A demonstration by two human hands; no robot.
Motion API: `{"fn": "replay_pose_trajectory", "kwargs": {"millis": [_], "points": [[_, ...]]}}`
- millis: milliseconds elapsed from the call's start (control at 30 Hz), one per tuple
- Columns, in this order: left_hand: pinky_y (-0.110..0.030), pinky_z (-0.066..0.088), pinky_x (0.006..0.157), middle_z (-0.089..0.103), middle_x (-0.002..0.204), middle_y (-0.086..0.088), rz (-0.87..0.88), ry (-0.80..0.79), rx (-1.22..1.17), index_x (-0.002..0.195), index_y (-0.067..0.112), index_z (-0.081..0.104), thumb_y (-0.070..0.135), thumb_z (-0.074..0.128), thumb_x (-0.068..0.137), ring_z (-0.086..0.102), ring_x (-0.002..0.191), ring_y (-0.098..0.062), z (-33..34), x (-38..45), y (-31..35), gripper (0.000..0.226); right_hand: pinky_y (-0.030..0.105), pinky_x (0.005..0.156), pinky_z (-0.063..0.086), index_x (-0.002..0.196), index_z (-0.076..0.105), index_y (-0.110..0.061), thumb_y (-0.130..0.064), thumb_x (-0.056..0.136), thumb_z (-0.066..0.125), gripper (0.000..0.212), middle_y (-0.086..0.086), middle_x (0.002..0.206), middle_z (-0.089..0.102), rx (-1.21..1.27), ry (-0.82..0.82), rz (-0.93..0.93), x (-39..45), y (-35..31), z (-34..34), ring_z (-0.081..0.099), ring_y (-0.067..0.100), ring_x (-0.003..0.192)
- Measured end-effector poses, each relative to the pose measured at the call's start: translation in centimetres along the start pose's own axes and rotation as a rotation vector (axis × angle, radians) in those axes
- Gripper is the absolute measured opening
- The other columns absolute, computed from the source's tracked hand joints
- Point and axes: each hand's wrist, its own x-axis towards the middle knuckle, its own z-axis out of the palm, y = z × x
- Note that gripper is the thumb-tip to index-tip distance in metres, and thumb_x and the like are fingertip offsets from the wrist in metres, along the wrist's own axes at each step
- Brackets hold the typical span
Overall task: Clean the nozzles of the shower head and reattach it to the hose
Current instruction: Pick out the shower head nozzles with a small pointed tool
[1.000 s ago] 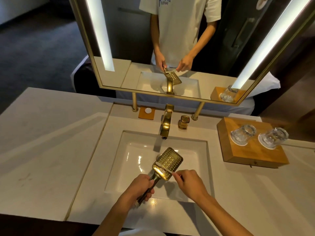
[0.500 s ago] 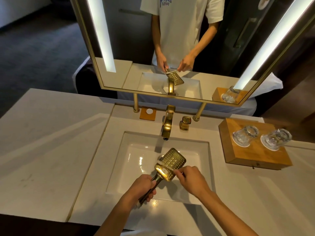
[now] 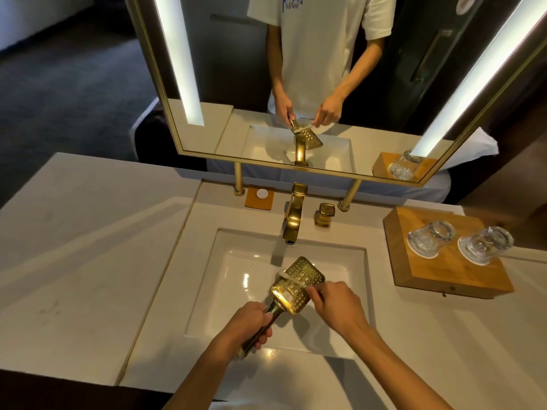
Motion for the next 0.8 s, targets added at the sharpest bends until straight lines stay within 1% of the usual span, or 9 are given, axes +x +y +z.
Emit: {"fn": "replay_pose_trajectory", "kwargs": {"millis": [100,200,300,433,500,633,700,767,800], "points": [[-0.031,0.046,0.051,0.066,0.069,-0.01,0.006,-0.011,-0.003,0.093,0.006,0.06,0.014,0.045,0.098,0.056,0.053,-0.02,0.1,0.4,0.1,0.018,0.027,0.047,0.034,0.077,0.069,-0.02,-0.047,0.099,0.042,0.044,-0.003,0.064,0.061,0.033,0.016,0.072,1.0,0.6,-1.4,0.054,0.015,0.056],[-0.029,0.047,0.05,0.067,0.067,-0.008,0.009,-0.005,-0.006,0.089,0.008,0.059,0.015,0.046,0.098,0.057,0.051,-0.018,0.2,0.7,0.4,0.018,0.027,0.048,0.039,0.074,0.069,-0.019,-0.048,0.097,0.042,0.046,-0.005,0.059,0.058,0.082,-0.03,0.008,-0.2,-0.2,-0.1,0.054,0.012,0.053],[-0.027,0.046,0.049,0.067,0.063,-0.007,0.006,0.0,-0.025,0.086,0.009,0.058,0.016,0.045,0.098,0.057,0.048,-0.017,0.0,0.9,0.4,0.019,0.023,0.046,0.033,0.078,0.068,-0.024,-0.053,0.096,0.038,0.046,-0.008,0.058,0.055,0.059,-0.035,-0.065,-1.7,-0.7,1.4,0.05,0.011,0.052],[-0.026,0.046,0.047,0.067,0.064,-0.007,0.01,0.001,-0.034,0.087,0.009,0.06,0.015,0.045,0.096,0.058,0.048,-0.017,-0.1,0.6,0.2,0.019,0.024,0.045,0.029,0.062,0.056,-0.025,-0.049,0.097,0.042,0.045,-0.008,0.053,0.048,0.044,-0.027,-0.032,-0.4,-0.5,0.0,0.046,0.01,0.049],[-0.026,0.047,0.048,0.067,0.064,-0.007,0.016,-0.006,-0.038,0.088,0.007,0.06,0.014,0.045,0.097,0.058,0.049,-0.017,-0.2,0.6,0.2,0.018,0.023,0.044,0.028,0.059,0.051,-0.028,-0.046,0.098,0.042,0.045,-0.009,0.052,0.047,0.064,0.006,0.0,0.0,-0.5,-0.5,0.047,0.01,0.049],[-0.027,0.048,0.049,0.067,0.065,-0.008,0.02,-0.008,-0.057,0.09,0.006,0.06,0.013,0.044,0.099,0.058,0.049,-0.017,-0.2,0.6,0.5,0.019,0.02,0.046,0.03,0.071,0.064,-0.031,-0.05,0.098,0.04,0.041,-0.014,0.053,0.049,0.087,-0.012,-0.044,-1.4,-0.8,0.8,0.049,0.009,0.05],[-0.028,0.047,0.05,0.067,0.066,-0.008,0.011,-0.011,-0.07,0.091,0.006,0.06,0.014,0.044,0.099,0.058,0.05,-0.018,-0.2,0.6,0.5,0.02,0.019,0.045,0.029,0.065,0.058,-0.035,-0.052,0.097,0.04,0.041,-0.015,0.05,0.046,0.071,-0.017,-0.056,-1.8,-0.6,1.0,0.047,0.007,0.048],[-0.029,0.046,0.052,0.067,0.066,-0.007,-0.002,-0.012,-0.084,0.093,0.005,0.06,0.015,0.044,0.099,0.058,0.051,-0.018,-0.2,0.5,0.3,0.02,0.022,0.044,0.03,0.054,0.047,-0.033,-0.05,0.097,0.043,0.047,-0.011,0.048,0.045,0.062,0.022,-0.013,-0.6,0.2,0.2,0.046,0.008,0.045],[-0.029,0.045,0.052,0.067,0.066,-0.007,-0.006,-0.013,-0.087,0.094,0.005,0.06,0.016,0.044,0.099,0.057,0.052,-0.018,-0.2,0.5,0.2,0.02,0.024,0.044,0.031,0.052,0.046,-0.032,-0.049,0.097,0.044,0.049,-0.009,0.048,0.047,0.074,0.042,0.031,0.1,0.7,-0.3,0.046,0.009,0.046]]}}
